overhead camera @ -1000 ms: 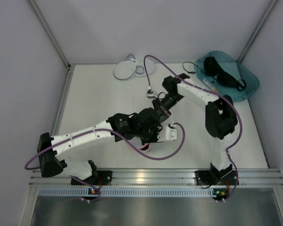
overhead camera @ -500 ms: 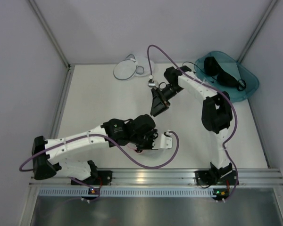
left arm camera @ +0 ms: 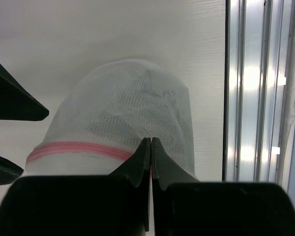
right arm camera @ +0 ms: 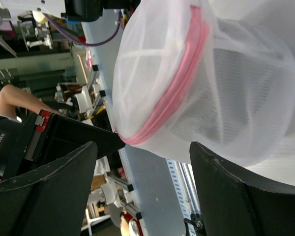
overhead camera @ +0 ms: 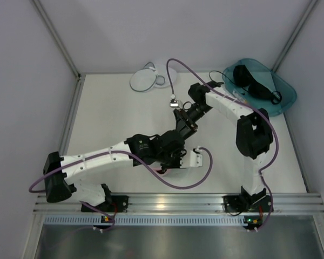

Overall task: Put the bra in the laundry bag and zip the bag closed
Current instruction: Zip the laundry bag at the center of the board.

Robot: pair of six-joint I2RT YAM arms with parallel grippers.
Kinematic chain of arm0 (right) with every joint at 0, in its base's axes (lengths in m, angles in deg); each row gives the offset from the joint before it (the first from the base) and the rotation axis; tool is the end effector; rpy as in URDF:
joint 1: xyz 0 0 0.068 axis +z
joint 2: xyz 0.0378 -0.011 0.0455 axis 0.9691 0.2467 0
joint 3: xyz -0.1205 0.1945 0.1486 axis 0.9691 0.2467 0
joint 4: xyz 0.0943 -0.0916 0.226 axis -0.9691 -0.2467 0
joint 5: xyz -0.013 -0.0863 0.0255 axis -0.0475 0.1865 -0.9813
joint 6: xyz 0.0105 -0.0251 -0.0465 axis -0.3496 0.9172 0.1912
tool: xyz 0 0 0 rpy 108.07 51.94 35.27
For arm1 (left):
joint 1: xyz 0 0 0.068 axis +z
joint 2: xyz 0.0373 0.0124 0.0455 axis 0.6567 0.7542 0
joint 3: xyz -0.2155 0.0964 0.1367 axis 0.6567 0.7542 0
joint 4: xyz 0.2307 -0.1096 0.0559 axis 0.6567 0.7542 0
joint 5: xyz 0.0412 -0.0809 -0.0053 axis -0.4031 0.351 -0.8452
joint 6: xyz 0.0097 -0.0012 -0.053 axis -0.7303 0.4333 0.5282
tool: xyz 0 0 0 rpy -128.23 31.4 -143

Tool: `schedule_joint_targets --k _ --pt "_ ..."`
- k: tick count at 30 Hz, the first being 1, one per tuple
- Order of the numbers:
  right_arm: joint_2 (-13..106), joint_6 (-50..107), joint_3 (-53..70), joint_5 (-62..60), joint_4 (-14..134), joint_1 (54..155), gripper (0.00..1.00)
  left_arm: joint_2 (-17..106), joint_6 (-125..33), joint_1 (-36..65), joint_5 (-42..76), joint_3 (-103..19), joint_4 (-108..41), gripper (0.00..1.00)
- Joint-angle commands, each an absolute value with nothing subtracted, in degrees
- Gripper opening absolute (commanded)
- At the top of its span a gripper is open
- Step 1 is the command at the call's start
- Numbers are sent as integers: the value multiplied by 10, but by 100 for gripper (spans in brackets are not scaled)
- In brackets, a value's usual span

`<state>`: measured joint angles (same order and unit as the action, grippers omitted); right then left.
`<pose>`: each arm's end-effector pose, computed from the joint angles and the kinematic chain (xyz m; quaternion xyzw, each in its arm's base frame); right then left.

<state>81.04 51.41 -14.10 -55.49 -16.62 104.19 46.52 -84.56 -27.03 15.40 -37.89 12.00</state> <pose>0.3167 0.2075 0.2472 0.3049 -0.8009 -0.5074 0.0904 0.1012 -0.2625 0.3026 0.7101 0.6262 -0.1628 0.2778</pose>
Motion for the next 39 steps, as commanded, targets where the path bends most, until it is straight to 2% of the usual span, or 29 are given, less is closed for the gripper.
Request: schedule_joint_targets --k 1,5,8,9,11,12,18,23,24,25,26,27,29,39 --pt "798 552 -133 -570 -241 1076 76 475 -843 -269 132 -410 86 0" --pt "814 558 -123 -580 -239 1090 65 483 -846 -265 127 -417 79 0" --pt "830 567 -136 -587 -247 1090 34 484 -845 -263 140 -413 79 0" --pt "834 567 -140 -587 -246 1090 17 481 -848 -263 148 -405 79 0" --pt "837 567 -154 -585 -247 1087 1 466 -851 -263 171 -395 79 0" --pt "840 567 -161 -583 -246 1085 0 461 -854 -264 178 -381 80 0" --pt "879 565 -229 -570 -234 1051 0 405 -854 -273 254 -322 95 0" --pt "905 518 -307 -570 -195 1036 0 405 -833 -297 227 -313 94 0" --pt "905 508 -315 -569 -187 1036 5 417 -820 -297 202 -322 94 0" --pt "903 492 -322 -564 -179 1037 17 425 -813 -297 186 -328 93 0" --pt "901 487 -329 -560 -168 1036 43 432 -808 -294 178 -343 93 0" --pt "892 483 -329 -553 -163 1034 55 448 -798 -289 174 -350 93 0" --pt "880 481 -319 -530 -159 1031 67 462 -793 -271 173 -369 93 0" --pt "759 510 -161 -503 -181 980 68 503 -770 -223 168 -410 69 0"
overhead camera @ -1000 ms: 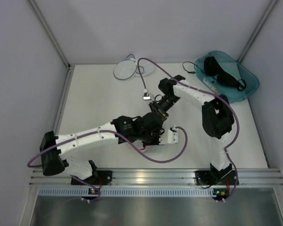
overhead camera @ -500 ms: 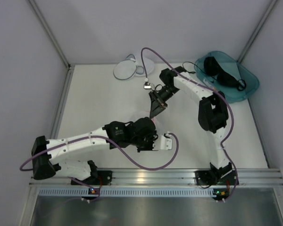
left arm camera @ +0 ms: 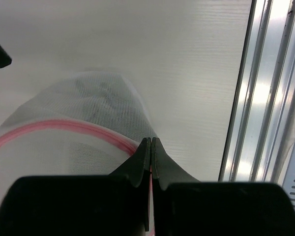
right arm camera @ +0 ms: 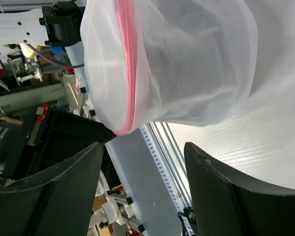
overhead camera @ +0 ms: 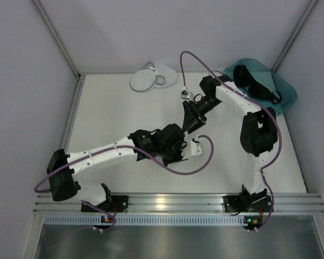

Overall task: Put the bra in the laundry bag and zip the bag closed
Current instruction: Zip the laundry bag at the center of the board.

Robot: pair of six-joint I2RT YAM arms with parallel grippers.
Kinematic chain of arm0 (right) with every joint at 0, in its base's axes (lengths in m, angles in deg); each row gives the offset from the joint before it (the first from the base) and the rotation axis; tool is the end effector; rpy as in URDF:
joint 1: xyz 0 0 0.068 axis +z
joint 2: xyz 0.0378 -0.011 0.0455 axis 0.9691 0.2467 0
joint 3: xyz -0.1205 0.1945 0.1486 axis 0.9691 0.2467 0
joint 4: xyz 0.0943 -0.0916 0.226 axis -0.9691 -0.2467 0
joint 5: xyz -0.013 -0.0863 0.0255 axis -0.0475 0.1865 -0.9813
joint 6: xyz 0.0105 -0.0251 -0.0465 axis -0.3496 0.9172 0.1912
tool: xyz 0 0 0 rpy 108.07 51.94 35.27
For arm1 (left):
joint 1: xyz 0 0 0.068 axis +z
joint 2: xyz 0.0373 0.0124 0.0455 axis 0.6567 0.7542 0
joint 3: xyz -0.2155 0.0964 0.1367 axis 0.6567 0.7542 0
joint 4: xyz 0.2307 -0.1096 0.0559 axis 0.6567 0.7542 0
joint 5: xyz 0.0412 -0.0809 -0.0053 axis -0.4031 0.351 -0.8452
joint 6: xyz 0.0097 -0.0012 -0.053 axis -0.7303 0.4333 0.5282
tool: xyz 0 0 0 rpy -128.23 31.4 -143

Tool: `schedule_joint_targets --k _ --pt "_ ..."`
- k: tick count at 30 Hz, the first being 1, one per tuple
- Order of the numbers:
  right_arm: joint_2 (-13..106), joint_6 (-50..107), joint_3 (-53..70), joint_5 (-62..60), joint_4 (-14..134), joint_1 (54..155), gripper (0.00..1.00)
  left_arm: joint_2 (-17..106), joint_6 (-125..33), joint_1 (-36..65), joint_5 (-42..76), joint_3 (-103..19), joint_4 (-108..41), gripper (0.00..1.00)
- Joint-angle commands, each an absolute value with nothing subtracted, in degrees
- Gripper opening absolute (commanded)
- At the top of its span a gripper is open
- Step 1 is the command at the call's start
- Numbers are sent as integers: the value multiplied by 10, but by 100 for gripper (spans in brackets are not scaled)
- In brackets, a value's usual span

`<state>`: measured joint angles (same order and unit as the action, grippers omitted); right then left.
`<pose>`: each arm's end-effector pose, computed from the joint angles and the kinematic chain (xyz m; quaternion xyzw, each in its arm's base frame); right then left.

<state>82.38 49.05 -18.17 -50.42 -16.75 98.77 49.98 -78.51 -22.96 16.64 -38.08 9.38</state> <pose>0.3447 0.1791 0.2535 0.2687 -0.8372 -0.4733 0.0547 0.1255 -0.2687 0.2904 0.6551 0.6851 -0.1751 0.2659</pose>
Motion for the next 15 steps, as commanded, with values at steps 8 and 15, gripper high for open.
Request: schedule_joint_targets --k 8,15 --pt "766 506 -91 -558 -169 1001 68 520 -780 -215 164 -430 50 0" --pt "789 495 -79 -595 -139 1036 55 521 -792 -213 170 -431 49 0"
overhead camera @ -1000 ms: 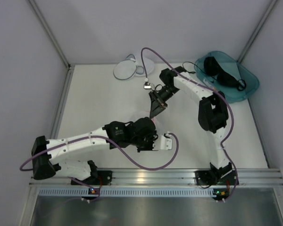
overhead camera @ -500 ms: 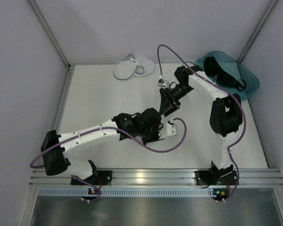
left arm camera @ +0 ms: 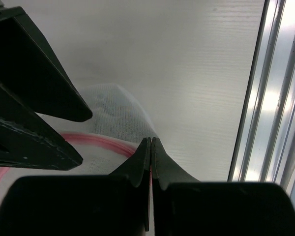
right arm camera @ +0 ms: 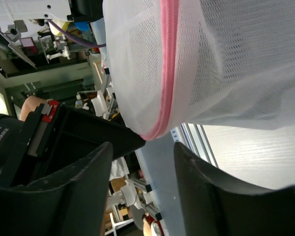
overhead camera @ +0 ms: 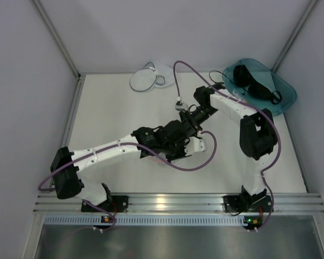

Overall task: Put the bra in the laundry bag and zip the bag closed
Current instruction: Zip the laundry bag at the center of the board.

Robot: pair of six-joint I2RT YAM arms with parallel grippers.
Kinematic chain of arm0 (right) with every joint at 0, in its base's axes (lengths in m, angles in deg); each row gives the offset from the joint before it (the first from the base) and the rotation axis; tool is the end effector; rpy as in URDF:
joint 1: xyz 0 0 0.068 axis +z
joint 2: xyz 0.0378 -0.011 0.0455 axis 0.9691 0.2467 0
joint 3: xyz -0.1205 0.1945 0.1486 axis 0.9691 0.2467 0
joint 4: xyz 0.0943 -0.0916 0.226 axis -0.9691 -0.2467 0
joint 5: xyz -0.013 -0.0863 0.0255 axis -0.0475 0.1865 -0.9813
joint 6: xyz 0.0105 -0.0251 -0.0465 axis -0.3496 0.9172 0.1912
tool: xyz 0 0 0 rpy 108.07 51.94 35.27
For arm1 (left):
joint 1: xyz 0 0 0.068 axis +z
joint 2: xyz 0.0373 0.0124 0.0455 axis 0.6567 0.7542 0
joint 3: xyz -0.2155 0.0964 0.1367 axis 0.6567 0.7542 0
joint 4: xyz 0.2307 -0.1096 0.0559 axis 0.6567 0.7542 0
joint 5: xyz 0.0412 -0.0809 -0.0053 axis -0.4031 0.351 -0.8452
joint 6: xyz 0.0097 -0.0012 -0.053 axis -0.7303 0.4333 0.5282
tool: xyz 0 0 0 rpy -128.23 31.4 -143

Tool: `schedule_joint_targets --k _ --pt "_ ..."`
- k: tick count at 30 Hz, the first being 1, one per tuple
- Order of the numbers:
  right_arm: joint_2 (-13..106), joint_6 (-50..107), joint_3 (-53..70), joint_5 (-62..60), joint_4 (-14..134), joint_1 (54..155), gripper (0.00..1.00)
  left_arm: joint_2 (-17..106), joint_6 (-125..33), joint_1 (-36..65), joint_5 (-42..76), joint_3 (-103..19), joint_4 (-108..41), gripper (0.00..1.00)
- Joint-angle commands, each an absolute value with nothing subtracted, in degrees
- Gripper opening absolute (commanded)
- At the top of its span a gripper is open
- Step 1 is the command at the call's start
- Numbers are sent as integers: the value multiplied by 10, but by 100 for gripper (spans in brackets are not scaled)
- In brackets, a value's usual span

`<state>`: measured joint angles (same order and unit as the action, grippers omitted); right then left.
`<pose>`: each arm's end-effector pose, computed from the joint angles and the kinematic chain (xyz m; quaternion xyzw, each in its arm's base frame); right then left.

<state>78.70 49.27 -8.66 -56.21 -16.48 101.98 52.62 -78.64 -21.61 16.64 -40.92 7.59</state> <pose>0.3104 0.1884 0.2389 0.2600 -0.8124 -0.5097 0.1124 0.1388 -0.2791 0.2952 0.6449 0.6872 -0.1772 0.2836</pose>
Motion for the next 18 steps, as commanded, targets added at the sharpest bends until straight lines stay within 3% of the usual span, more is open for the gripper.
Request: schedule_joint_targets --k 1,3,4,6,18 --pt "792 495 -72 -594 -136 1038 51 522 -793 -212 172 -431 49 0" --pt "802 498 -70 -596 -136 1042 31 520 -797 -212 177 -429 50 0" --pt "805 502 -76 -599 -140 1042 15 518 -802 -213 196 -426 50 0" --pt "817 516 -92 -600 -158 1041 2 507 -820 -214 213 -417 50 0" --pt "892 505 -235 -587 -154 1018 0 435 -827 -239 264 -330 90 0"
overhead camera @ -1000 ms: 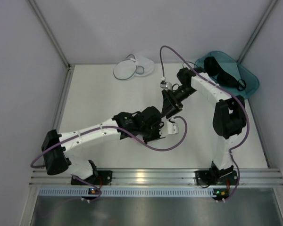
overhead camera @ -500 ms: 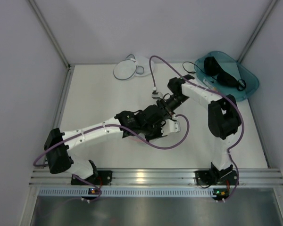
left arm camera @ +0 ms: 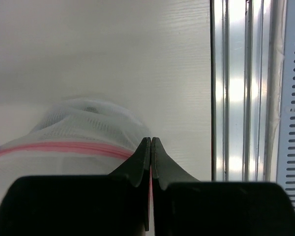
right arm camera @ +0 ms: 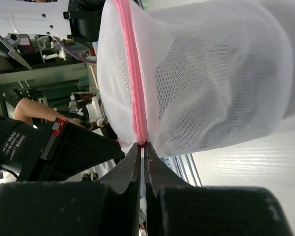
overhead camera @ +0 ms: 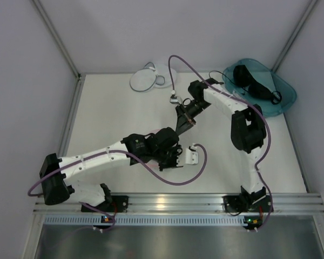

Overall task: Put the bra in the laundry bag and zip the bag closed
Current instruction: Zip the laundry bag at the center of the board.

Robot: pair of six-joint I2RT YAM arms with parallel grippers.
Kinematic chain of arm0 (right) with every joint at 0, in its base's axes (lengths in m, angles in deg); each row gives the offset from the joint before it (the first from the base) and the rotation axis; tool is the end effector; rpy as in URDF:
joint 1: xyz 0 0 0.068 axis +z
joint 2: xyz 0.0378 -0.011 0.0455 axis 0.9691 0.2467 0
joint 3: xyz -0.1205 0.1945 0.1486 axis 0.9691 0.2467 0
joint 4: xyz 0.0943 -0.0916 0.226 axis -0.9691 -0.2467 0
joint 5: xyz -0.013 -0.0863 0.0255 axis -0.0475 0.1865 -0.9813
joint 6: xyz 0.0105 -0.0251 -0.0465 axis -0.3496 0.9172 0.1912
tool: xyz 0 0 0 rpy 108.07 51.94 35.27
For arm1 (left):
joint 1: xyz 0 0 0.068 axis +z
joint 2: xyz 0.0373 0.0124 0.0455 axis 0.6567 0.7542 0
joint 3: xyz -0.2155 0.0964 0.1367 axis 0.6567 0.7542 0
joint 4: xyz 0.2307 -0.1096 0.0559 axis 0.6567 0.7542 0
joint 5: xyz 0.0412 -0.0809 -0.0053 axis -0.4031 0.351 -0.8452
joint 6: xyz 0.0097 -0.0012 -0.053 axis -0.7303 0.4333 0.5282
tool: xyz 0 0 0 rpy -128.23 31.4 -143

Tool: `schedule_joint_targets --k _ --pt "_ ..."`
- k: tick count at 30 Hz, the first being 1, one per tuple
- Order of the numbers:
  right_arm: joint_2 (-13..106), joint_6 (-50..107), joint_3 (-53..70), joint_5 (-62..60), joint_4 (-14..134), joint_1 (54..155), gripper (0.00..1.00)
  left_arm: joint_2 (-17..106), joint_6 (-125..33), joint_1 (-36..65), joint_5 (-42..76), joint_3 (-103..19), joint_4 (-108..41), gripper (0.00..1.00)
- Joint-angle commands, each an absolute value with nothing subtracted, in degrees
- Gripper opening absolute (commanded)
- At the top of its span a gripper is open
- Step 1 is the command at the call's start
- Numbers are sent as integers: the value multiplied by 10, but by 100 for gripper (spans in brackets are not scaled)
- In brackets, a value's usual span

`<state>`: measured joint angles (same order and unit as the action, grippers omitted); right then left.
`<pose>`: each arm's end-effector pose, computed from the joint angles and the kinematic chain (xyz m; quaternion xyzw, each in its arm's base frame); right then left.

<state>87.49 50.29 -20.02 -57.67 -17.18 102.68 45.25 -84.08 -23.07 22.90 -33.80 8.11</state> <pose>0.3435 0.2107 0.2320 0.2774 -0.8001 -0.5228 0.0980 0.1132 -0.2533 0.2908 0.6946 0.6317 -0.2146 0.2693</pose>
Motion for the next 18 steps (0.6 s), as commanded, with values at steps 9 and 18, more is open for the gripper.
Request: schedule_joint_targets --k 9,18 --pt "870 455 -270 -557 -121 1018 50 479 -767 -210 198 -381 82 0" --pt "781 486 -154 -518 -155 993 61 502 -754 -152 200 -408 40 0"
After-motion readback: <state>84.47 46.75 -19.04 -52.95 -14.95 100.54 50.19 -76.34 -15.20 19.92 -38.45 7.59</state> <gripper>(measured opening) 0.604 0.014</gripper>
